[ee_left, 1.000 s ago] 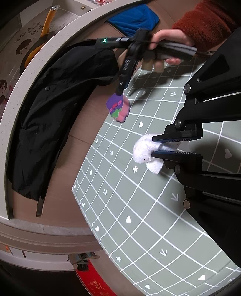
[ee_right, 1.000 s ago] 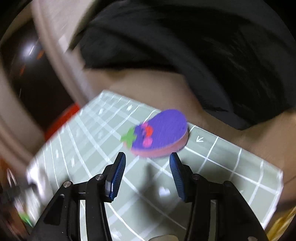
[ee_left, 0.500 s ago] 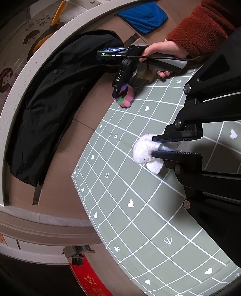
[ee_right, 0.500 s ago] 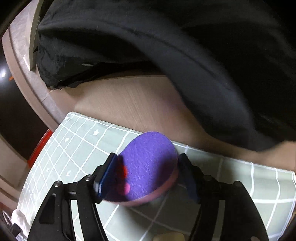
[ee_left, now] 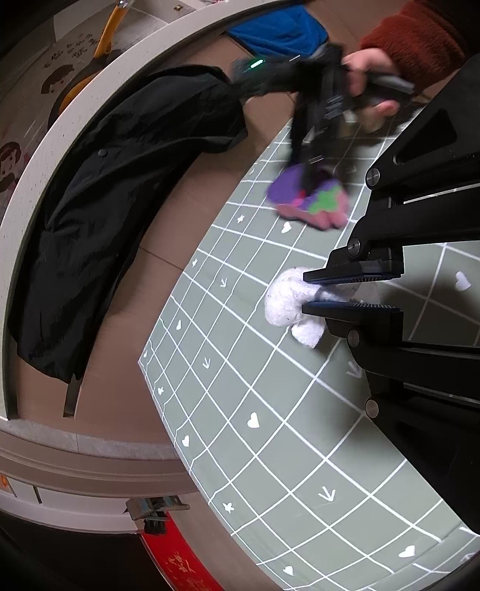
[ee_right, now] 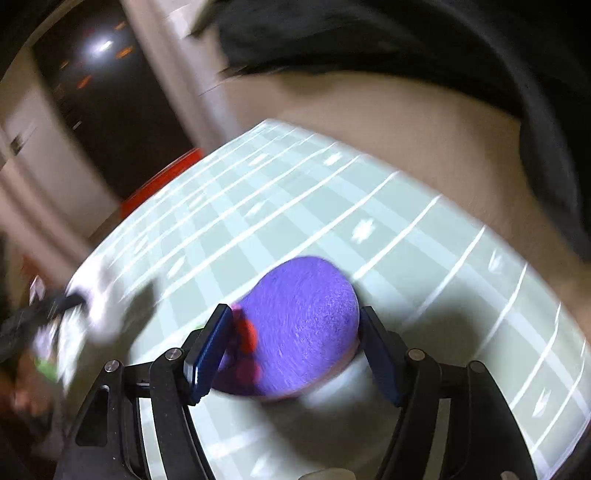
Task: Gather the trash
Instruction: 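Grasp the purple eggplant sponge with the right gripper while left holds the tissue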
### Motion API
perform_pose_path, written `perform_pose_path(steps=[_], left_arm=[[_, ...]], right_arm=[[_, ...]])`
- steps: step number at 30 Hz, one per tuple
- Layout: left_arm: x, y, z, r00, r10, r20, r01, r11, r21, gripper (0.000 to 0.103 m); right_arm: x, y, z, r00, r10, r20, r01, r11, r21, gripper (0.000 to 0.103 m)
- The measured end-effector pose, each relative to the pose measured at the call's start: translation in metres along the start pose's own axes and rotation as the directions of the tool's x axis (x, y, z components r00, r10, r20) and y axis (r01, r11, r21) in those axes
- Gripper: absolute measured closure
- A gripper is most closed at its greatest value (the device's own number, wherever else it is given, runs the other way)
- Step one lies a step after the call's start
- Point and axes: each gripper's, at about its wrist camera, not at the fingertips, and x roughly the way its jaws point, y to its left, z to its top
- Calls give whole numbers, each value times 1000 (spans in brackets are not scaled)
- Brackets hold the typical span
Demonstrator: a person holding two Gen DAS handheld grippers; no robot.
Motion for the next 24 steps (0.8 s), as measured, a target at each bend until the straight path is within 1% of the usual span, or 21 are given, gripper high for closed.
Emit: perform_pose_path(steps=[1, 2, 3, 4, 5, 6, 7, 9, 10, 12, 13, 15, 17, 18, 20, 22, 24], left_arm=[[-2, -2, -2, 1000, -3, 0, 3, 1000, 4, 94], [-4, -5, -4, 1000, -6, 1, 6, 1000, 8, 94], [-7, -7, -5, 1000, -10, 2, 10, 1000, 13, 94], [-10, -10, -8, 1000, -16, 2, 16, 1000, 21, 94], [-12, -13, -9, 1000, -20, 2, 20, 999, 27, 94], [-14, -16, -12, 1000, -25, 3, 25, 999, 35, 94], [-16, -18, -13, 1000, -28, 4, 28, 999, 41, 94], [-20, -23, -16, 999, -32, 7, 32, 998, 51, 94], [-22, -26, -18, 999, -34, 8, 34, 998, 54, 94], [-25, -30, -20, 999, -37, 7, 37, 997, 62, 94], [-28, -32, -21, 999, -41, 8, 40, 997, 69, 94], [-31, -33, -21, 999, -39, 5, 39, 996, 74, 94], [-34, -33, -22, 1000, -31, 3, 31, 997, 76, 94], [-36, -33, -23, 1000, -24, 4, 24, 997, 75, 94], [-38, -32, -23, 1000, -16, 6, 16, 997, 72, 94], [-39, -32, -24, 1000, -6, 7, 6, 998, 68, 94], [-40, -29, -25, 1000, 14, 5, -14, 998, 64, 94]], right_arm=[[-9, 7, -14, 999, 24, -25, -25, 999, -27, 39], [-12, 12, -25, 999, 27, -39, -29, 998, -47, 41], [-20, 18, -36, 998, 16, -53, -20, 997, -73, 44], [-32, 23, -52, 998, -14, -67, 7, 994, -108, 47], [-37, 25, -61, 997, -40, -71, 31, 991, -128, 50], [-47, 30, -72, 995, -87, -55, 78, 986, -148, 48], [-51, 34, -75, 994, -106, -33, 100, 984, -147, 48], [-64, 35, -81, 995, -99, 10, 99, 989, -114, 47], [-70, 34, -79, 995, -88, 41, 91, 992, -87, 46], [-74, 38, -72, 993, -90, 75, 95, 993, -74, 45], [-69, 44, -58, 991, -92, 99, 102, 991, -92, 45], [-67, 48, -43, 986, -110, 126, 129, 979, -159, 44], [-54, 48, -24, 986, -113, 122, 137, 966, -217, 43], [-47, 44, -15, 991, -91, 103, 112, 967, -229, 43], [-36, 34, -2, 996, -41, 79, 56, 979, -197, 43], [-24, 17, 10, 996, -6, 86, 18, 990, -142, 43], [-16, 3, 16, 995, 13, 94, -4, 996, -91, 42]])
